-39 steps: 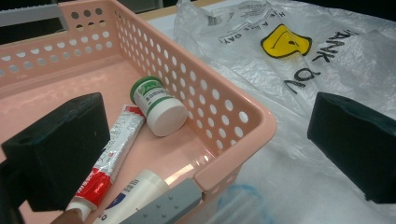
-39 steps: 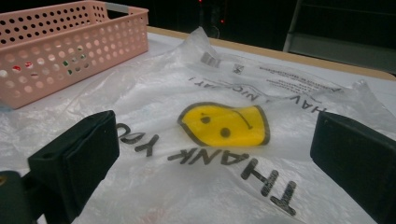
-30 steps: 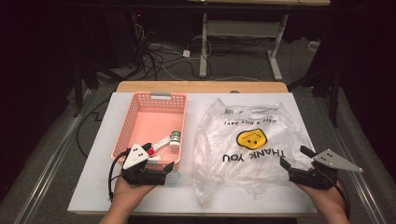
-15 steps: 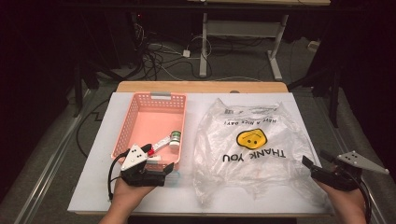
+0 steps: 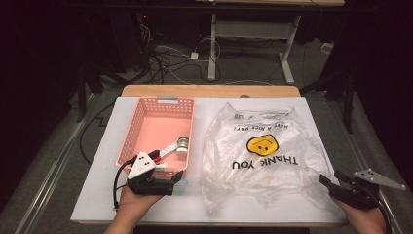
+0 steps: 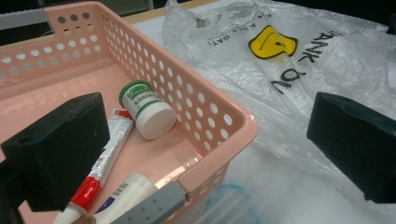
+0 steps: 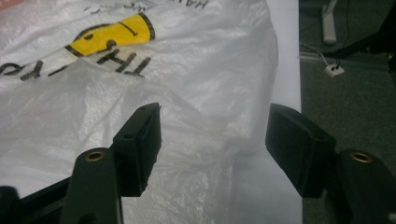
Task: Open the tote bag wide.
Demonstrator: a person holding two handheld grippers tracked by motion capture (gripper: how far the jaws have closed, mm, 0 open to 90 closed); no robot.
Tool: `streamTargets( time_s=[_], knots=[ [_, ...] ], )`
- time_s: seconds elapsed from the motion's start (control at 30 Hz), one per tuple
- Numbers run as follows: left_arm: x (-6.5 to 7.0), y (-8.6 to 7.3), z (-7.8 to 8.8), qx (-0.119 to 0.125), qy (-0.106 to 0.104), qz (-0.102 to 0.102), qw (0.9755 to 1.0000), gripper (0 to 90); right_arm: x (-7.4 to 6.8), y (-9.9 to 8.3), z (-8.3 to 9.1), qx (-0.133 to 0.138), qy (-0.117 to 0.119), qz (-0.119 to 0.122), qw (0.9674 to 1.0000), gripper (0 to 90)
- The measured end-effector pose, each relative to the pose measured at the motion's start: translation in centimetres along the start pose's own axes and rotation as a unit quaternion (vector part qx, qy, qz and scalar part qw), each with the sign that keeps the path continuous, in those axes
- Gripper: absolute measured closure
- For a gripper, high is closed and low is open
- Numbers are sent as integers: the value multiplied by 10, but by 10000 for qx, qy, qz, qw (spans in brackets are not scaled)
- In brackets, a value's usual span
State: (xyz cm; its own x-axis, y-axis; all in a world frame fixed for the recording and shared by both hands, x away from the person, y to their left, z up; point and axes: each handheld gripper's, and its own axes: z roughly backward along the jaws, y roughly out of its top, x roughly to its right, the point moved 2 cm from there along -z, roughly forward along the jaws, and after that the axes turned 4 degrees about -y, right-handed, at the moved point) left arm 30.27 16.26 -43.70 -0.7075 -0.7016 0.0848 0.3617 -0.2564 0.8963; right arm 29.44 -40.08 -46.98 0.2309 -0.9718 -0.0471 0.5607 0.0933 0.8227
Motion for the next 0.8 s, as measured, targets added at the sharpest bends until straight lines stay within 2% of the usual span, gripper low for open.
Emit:
streamTargets(
  time_s=[0.1, 0.2, 0.27, 0.3, 0.37, 0.4, 0.43, 0.5, 0.63, 0.67, 0.8],
  knots=[
    [1, 0, 0, -20, -26, -17, 10000, 0, 2, -2, -4, -123, -70, -1, 9999, 396],
    [2, 1, 1, 7, -38, 5, 10000, 0, 4, -6, -7, -292, -74, -103, 9995, 422],
    [2, 2, 2, 19, -36, -13, 10000, 0, 4, -9, -8, -416, -98, -15, 9991, 420],
    [3, 2, 2, 22, -44, -17, 10000, 0, 2, -11, -11, -529, -125, 103, 9985, 425],
    [4, 3, 3, 33, -64, -18, 10000, 0, 0, -12, -11, -568, -157, 155, 9981, 439],
    [4, 3, 3, 28, -72, -24, 10000, 0, -3, -13, -11, -596, -270, 301, 9974, 502],
    [5, 3, 2, 7, -78, -33, 10000, 0, -3, -13, -11, -596, -270, 301, 9974, 502],
    [5, 3, 2, -53, -70, -80, 9999, 0, -4, -14, -10, -594, -445, 405, 9964, 592],
    [5, 5, 0, -117, -42, -96, 9999, 0, 0, -16, -5, -594, -427, 436, 9964, 873],
    [4, 6, 0, -108, -25, -96, 9999, 0, 1, -17, -3, -589, -397, 428, 9966, 900],
    [1, 12, 1, -26, 92, -63, 9999, 0, -3, -20, 3, -619, -229, 511, 9965, 900]
  ],
)
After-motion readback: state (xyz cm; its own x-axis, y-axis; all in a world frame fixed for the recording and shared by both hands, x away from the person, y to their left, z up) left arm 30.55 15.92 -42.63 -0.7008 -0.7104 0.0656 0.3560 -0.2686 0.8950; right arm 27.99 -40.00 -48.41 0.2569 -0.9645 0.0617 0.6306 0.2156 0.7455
